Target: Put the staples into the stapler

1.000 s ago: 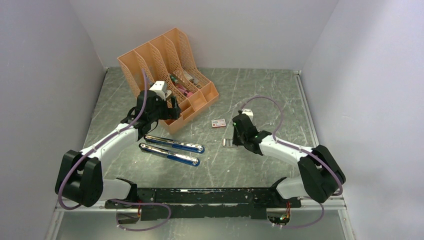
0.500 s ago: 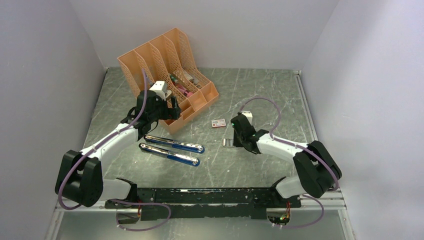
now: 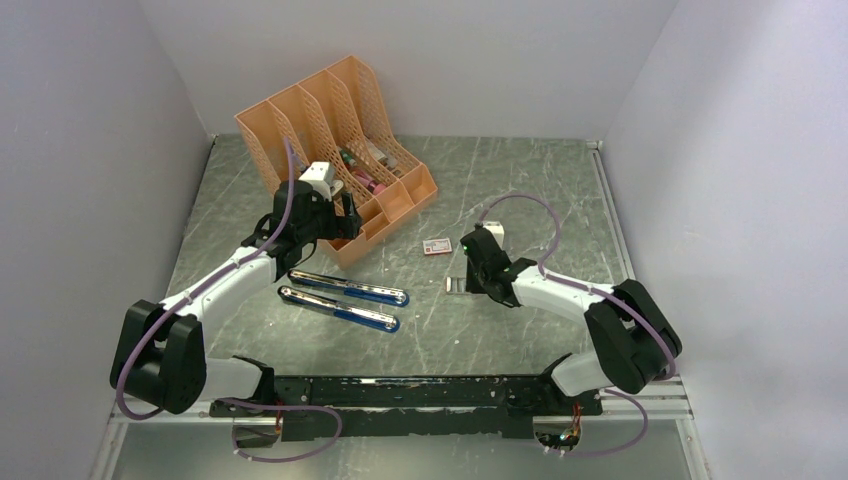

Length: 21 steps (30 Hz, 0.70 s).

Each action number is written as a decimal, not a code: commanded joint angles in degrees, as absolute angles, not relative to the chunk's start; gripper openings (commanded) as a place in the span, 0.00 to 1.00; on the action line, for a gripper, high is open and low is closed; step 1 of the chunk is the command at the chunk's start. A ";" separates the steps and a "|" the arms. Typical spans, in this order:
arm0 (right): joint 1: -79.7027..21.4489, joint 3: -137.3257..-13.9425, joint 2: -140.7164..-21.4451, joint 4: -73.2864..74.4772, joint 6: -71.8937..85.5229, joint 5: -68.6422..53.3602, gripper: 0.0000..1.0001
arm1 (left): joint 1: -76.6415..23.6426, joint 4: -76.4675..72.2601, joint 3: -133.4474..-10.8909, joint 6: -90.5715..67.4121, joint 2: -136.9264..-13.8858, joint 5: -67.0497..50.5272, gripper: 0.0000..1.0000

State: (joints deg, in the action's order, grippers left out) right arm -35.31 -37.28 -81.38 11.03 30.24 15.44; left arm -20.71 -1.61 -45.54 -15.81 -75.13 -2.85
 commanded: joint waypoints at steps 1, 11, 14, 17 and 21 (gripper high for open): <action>-35.07 -37.93 -81.40 11.26 30.79 16.10 0.23 | -20.13 -3.93 -45.20 -15.20 -74.88 -4.02 0.93; -35.06 -38.27 -82.66 11.80 30.56 15.82 0.24 | -20.13 -3.95 -45.18 -15.15 -74.86 -3.97 0.93; -35.08 -38.49 -83.12 12.11 30.28 15.99 0.26 | -20.13 -3.91 -45.19 -15.12 -74.93 -4.04 0.93; -35.07 -38.50 -83.40 12.13 30.24 15.95 0.28 | -20.08 -3.95 -45.24 -15.12 -74.95 -4.00 0.93; -35.07 -38.49 -83.63 12.13 30.24 15.74 0.32 | -20.13 -3.95 -45.19 -15.12 -74.95 -3.96 0.92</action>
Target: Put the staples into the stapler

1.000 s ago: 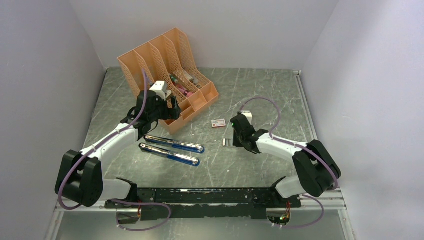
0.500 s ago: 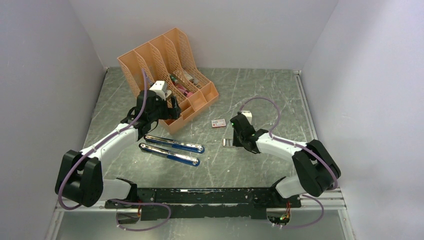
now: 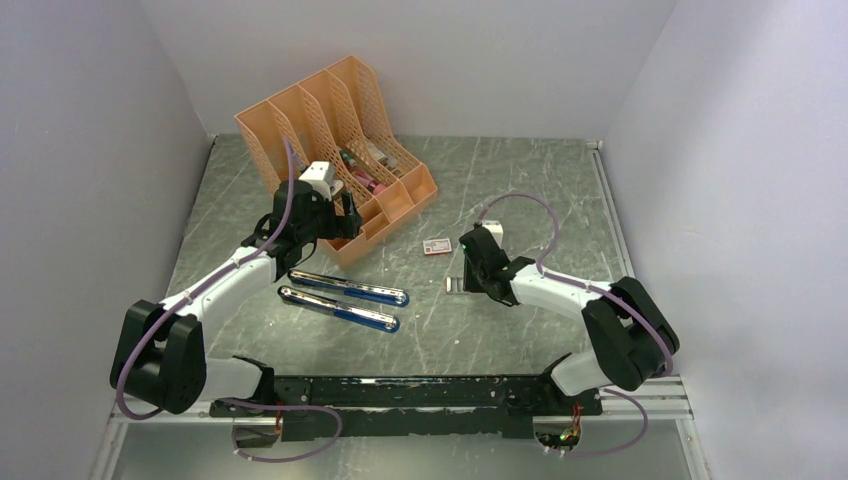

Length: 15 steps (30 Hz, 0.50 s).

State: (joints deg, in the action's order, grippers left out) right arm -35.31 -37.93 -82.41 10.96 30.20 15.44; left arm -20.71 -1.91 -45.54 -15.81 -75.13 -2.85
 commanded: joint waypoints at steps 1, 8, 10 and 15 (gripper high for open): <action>-35.11 -38.57 -83.72 12.13 30.24 15.73 0.32 | -20.13 -3.93 -45.18 -15.12 -74.95 -4.01 0.92; -35.06 -38.67 -83.97 12.26 30.11 15.64 0.38 | -20.13 -3.94 -45.25 -15.10 -74.95 -3.97 0.92; -35.07 -38.67 -83.79 12.31 30.14 15.71 0.38 | -20.13 -3.93 -45.25 -15.13 -74.93 -4.10 0.92; -35.09 -38.46 -82.98 12.65 30.47 16.25 0.38 | -20.12 -3.98 -45.18 -15.12 -74.96 -4.13 0.92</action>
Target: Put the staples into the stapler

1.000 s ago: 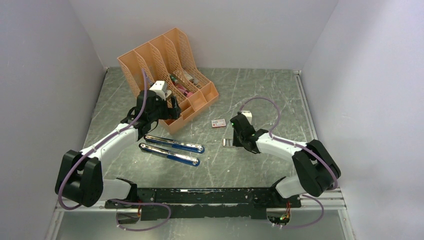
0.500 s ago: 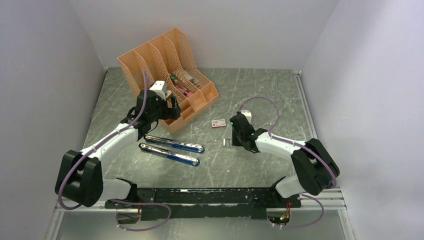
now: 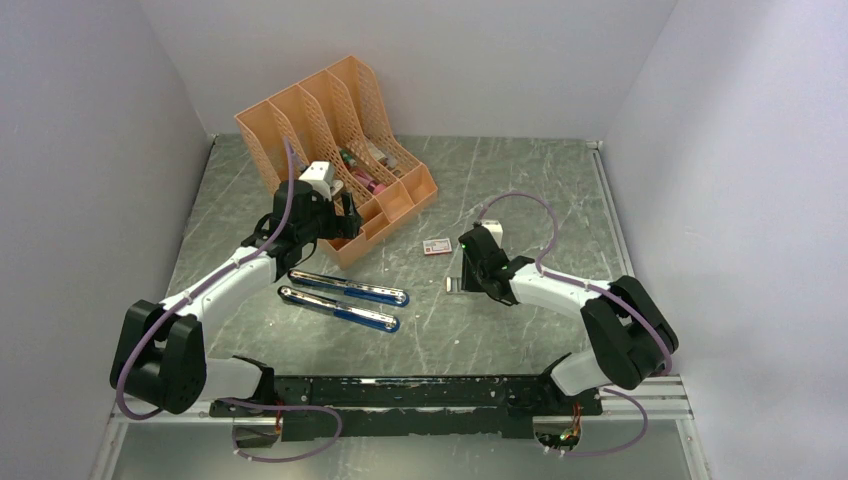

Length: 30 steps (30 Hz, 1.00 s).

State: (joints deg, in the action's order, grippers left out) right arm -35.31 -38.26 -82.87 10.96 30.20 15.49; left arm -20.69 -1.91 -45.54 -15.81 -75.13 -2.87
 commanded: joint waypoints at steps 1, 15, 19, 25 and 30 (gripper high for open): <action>-35.03 -38.36 -82.85 12.73 30.58 16.26 0.38 | -20.13 -3.98 -45.20 -15.17 -74.97 -4.14 0.92; -35.03 -37.76 -82.50 13.65 32.11 17.04 0.28 | -20.13 -4.02 -45.23 -15.22 -75.06 -4.15 0.92; -35.05 -37.71 -82.61 14.18 32.46 17.30 0.28 | -20.12 -3.98 -45.23 -15.12 -75.05 -4.18 0.92; -34.97 -37.49 -82.71 14.67 32.69 17.49 0.30 | -20.05 -4.04 -45.23 -15.21 -75.01 -4.30 0.91; -34.90 -36.80 -82.67 14.43 33.11 16.95 0.29 | -20.04 -4.02 -45.24 -15.21 -75.06 -4.31 0.92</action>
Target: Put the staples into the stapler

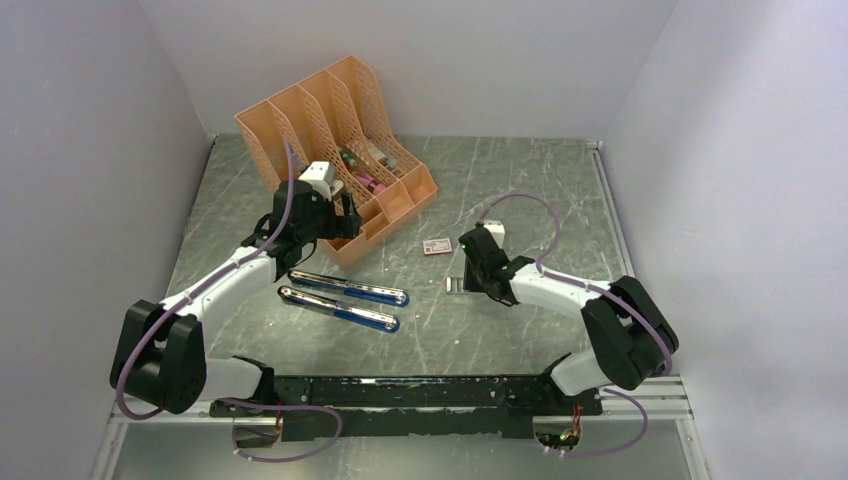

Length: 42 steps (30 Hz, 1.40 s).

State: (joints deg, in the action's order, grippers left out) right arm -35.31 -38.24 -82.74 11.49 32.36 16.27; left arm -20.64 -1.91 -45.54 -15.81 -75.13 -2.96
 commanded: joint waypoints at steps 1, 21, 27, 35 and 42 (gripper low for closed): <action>-34.95 -36.68 -82.66 14.27 33.11 16.82 0.28 | -20.02 -4.03 -45.22 -15.21 -75.06 -4.26 0.92; -34.85 -37.98 -80.87 15.25 31.25 18.51 0.17 | -20.02 -4.00 -45.35 -15.23 -75.17 -4.31 0.91; -34.81 -38.41 -80.62 15.65 30.61 18.90 0.16 | -20.04 -4.08 -45.23 -15.21 -75.20 -4.44 0.91; -34.89 -38.38 -80.23 15.23 30.25 18.94 0.15 | -19.98 -4.12 -45.26 -15.25 -75.32 -4.43 0.91; -34.83 -39.76 -80.17 16.43 27.80 20.93 0.15 | -20.04 -4.05 -45.27 -15.21 -75.41 -4.33 0.91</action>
